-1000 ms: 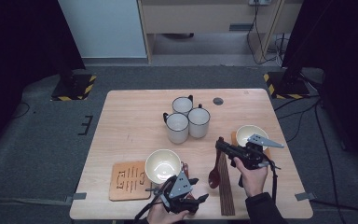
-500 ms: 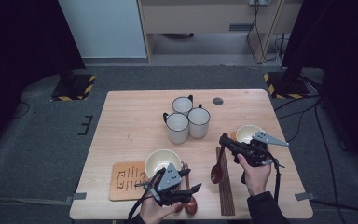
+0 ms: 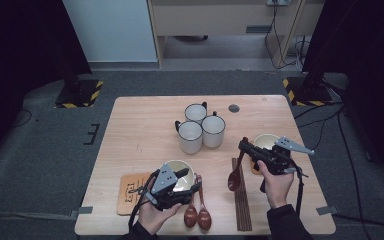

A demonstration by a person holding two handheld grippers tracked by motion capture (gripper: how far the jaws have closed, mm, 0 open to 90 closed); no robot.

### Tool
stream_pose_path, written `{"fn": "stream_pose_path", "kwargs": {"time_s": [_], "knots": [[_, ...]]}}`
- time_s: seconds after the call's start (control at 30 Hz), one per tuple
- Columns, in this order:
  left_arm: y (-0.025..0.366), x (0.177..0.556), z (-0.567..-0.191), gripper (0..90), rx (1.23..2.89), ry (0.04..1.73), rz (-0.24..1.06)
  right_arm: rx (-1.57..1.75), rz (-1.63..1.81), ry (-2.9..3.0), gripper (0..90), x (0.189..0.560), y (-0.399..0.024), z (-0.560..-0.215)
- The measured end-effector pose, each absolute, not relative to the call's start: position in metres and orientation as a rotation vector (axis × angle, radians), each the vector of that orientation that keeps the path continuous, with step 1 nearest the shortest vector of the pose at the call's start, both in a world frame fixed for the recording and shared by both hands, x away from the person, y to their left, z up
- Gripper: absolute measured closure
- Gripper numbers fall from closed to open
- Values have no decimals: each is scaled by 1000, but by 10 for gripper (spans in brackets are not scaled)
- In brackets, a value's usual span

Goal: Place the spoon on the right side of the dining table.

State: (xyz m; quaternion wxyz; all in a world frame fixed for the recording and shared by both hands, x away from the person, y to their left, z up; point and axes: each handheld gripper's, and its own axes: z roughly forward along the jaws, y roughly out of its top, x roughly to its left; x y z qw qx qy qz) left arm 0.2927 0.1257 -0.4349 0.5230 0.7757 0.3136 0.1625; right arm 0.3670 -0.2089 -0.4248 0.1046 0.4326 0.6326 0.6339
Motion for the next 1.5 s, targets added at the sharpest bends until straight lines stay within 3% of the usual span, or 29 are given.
{"fn": "stream_pose_path", "kwargs": {"time_s": [1.5], "knots": [[223, 330, -449, 315, 1715, 1082, 587, 1305, 1822, 1771, 839, 404, -220, -417]]}}
